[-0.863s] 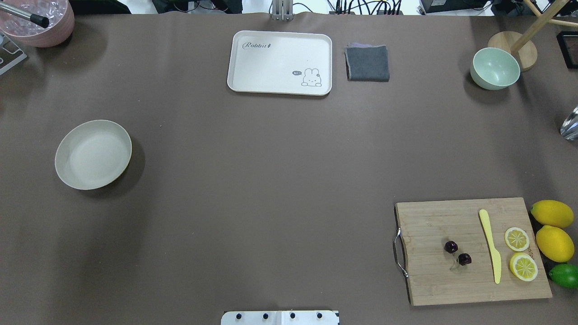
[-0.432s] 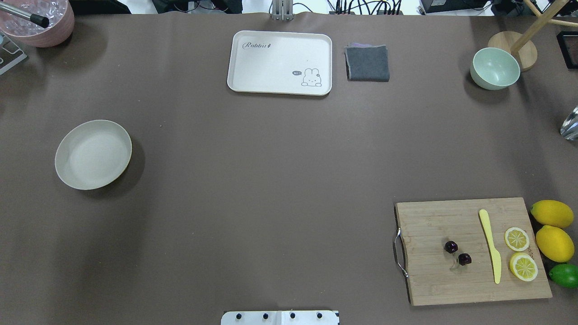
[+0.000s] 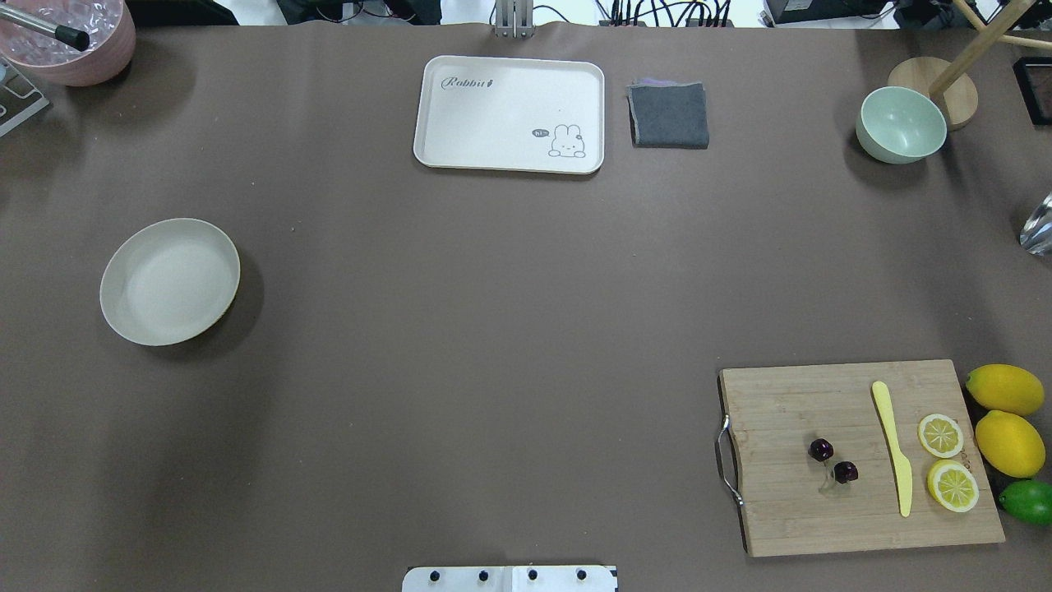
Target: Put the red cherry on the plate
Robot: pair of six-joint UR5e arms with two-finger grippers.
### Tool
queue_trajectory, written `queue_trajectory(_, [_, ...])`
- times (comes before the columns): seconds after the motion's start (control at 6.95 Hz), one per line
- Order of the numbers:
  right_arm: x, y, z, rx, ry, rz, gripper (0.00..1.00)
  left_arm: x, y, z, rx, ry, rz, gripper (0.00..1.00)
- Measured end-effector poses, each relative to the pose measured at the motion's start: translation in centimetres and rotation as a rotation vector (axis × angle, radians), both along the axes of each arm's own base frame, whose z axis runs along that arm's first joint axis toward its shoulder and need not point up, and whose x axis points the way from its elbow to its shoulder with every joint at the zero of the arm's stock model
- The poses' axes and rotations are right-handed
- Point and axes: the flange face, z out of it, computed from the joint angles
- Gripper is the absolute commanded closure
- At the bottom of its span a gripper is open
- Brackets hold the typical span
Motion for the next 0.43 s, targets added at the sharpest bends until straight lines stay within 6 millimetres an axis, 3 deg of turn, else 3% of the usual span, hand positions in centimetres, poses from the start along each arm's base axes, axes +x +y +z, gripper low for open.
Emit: queue_trajectory(0.43, [1.6, -0.9, -2.8, 0.007, -0.040, 0.133, 0.00, -0.7, -2.1, -2.3, 0.151, 0.000, -0.018, 0.02])
